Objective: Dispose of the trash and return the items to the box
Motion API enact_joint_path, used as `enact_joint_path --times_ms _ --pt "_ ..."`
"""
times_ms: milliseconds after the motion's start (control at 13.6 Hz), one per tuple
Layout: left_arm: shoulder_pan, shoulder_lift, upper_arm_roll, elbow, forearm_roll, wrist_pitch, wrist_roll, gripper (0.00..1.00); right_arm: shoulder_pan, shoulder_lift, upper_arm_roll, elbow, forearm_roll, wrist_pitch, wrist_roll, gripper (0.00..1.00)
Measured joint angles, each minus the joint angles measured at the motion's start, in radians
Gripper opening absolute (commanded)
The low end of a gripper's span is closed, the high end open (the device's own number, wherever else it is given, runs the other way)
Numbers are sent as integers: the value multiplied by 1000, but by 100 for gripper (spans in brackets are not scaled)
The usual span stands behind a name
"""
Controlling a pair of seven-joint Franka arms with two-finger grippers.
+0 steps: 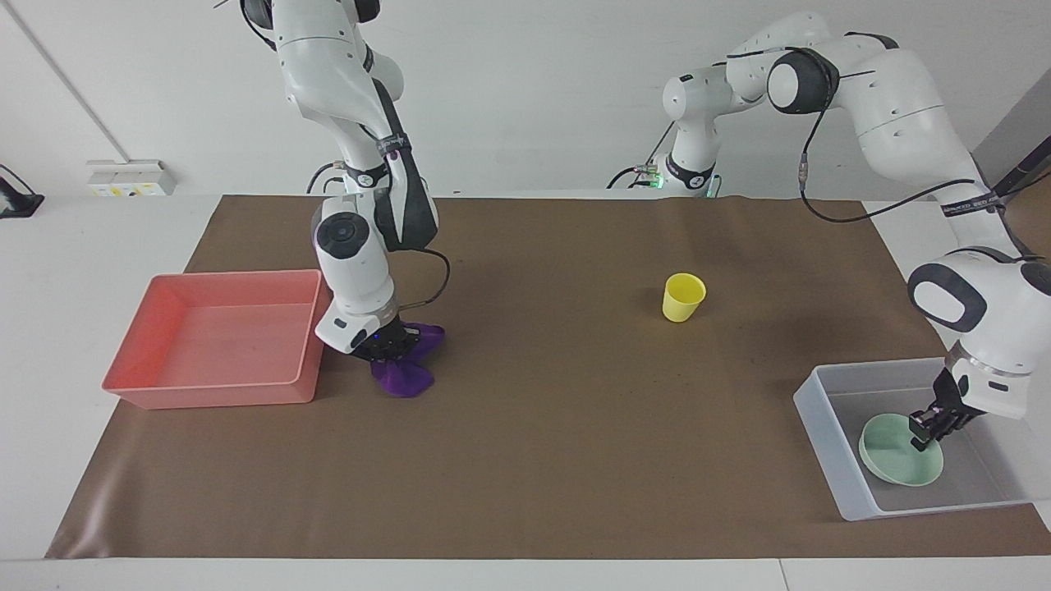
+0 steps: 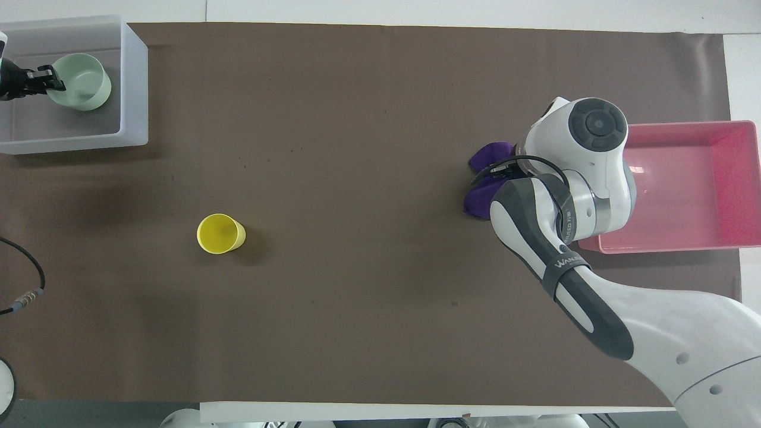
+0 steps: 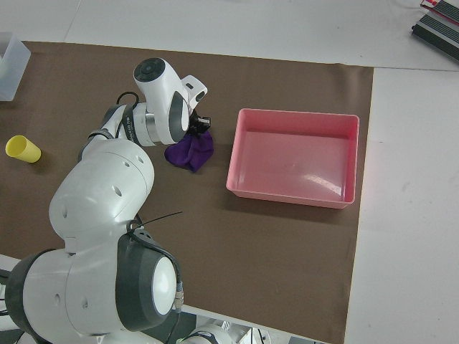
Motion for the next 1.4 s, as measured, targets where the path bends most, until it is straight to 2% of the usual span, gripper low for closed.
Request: enact_joint_path --times_ms 221,368,516,737,884,1105,1179,1253,1326,1400 --pt "-7 -54 -13 45 5 -100 6 100 -46 -67 -3 76 0 -141 0 0" --pt "-74 -165 -15 -5 73 -243 -17 100 -91 -125 -4 113 0 -229 -4 0" --pt "-164 -341 -16 -207 128 -315 -90 100 -144 -164 -7 131 -2 -291 -67 0" --pt "-329 -579 -17 -538 131 -376 -273 100 -253 -179 -12 136 -3 -341 -238 0" --pt "-444 -659 -18 -677 131 -371 -375 100 -332 -180 -14 124 -3 -347 -348 0" --pt "-520 -708 -18 -796 132 -294 -437 100 -419 -191 -17 58 -3 -329 -430 4" --pt "-523 -715 -18 -833 132 -244 -439 88 -436 -198 -17 24 -3 -308 -445 8" --pt "-523 -719 -15 -866 132 -200 -439 58 -445 -205 -17 -6 -3 -289 -452 20" --pt "-523 -720 -12 -896 133 -164 -439 20 -447 -211 -17 -28 -3 -277 -454 31" --pt "-523 -720 -10 -922 133 -139 -441 5 -446 -214 -15 -39 -3 -275 -454 45"
